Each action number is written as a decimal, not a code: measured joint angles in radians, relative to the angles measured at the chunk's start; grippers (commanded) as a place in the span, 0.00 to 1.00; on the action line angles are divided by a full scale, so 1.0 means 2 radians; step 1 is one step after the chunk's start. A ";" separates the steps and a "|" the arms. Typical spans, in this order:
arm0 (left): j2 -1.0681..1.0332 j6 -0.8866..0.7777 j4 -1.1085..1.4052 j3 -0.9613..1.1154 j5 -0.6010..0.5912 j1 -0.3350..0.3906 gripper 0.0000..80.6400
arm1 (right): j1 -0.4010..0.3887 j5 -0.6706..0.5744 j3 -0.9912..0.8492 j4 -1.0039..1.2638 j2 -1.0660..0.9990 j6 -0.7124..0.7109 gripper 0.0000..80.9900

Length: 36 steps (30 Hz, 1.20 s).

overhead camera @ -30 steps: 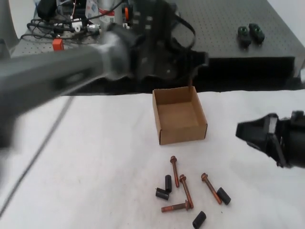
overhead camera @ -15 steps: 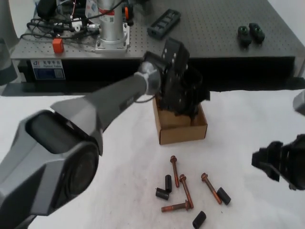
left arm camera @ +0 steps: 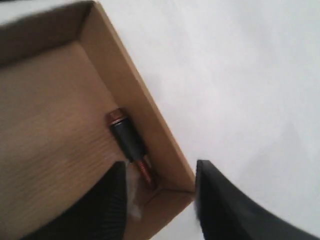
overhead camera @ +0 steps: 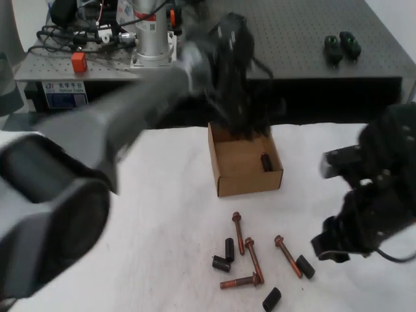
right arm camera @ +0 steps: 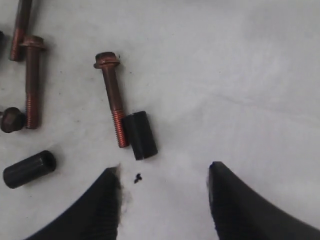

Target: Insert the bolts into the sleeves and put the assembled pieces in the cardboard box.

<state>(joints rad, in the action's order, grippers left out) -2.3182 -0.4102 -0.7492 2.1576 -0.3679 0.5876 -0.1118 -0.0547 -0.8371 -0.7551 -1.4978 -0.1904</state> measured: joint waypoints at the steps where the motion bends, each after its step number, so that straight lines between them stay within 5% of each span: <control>1: 0.016 0.033 -0.036 0.001 0.051 -0.001 0.39 | -0.005 0.001 -0.008 -0.003 -0.016 -0.008 0.44; 6: 0.063 0.099 -0.126 0.007 0.172 -0.003 0.30 | -0.029 0.019 -0.027 -0.013 -0.073 -0.021 0.44; 10: 0.074 0.122 -0.167 0.007 0.203 -0.003 0.30 | -0.035 0.041 -0.029 -0.013 -0.094 -0.023 0.44; 13: 0.074 0.131 -0.183 0.007 0.210 -0.003 0.30 | -0.037 0.040 -0.032 -0.012 -0.100 -0.023 0.42; 25: 0.146 0.147 -0.189 -0.103 0.217 -0.003 0.30 | -0.039 0.042 -0.037 0.003 -0.116 -0.023 0.01; 36: 0.257 0.173 -0.113 -0.325 0.172 0.012 0.30 | -0.039 0.027 -0.006 0.014 -0.057 -0.019 0.02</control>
<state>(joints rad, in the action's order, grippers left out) -1.8051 -0.0634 -0.9750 1.5082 -0.0245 0.6114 -0.1907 0.0000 -0.8499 -0.7279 -1.6124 -0.2286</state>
